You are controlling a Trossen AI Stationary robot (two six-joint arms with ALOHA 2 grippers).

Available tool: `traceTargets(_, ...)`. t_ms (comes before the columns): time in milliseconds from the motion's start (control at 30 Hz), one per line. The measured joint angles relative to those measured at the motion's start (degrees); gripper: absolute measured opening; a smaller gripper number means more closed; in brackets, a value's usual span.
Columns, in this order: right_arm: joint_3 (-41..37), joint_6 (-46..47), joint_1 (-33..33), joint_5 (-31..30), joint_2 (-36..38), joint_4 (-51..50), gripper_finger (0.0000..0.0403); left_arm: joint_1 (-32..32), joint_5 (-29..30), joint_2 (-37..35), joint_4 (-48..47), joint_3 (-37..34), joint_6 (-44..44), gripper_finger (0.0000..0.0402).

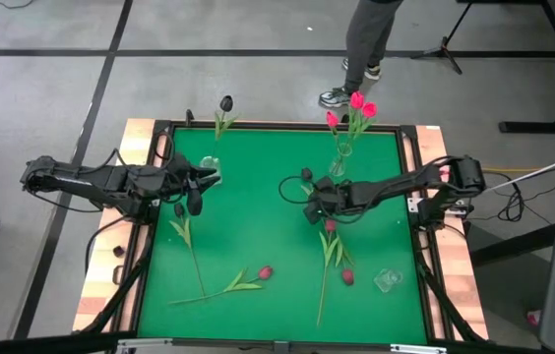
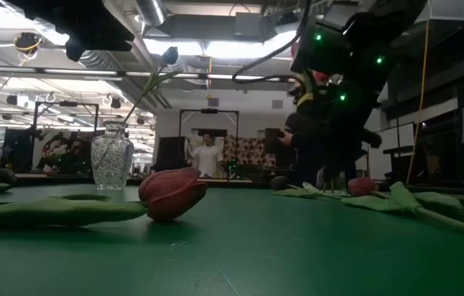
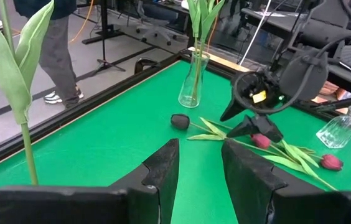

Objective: Sort flowers into vase by color
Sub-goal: Put the right black flower into the top left transparent vase

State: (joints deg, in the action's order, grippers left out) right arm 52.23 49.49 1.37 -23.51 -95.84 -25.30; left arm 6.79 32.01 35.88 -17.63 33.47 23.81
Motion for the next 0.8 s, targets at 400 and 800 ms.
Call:
traceTargets(400, 0.0, 0.2, 0.1, 4.6, -3.6, 1.8, 0.0252, 0.0, 0.0, 0.0, 0.1, 0.0, 0.0, 0.0119)
traceTargets(800, 0.1, 1.7, 0.1, 4.6, -5.1, 2.8, 0.008, 0.0, 0.2, 0.0, 0.3, 0.0, 0.0, 0.0119)
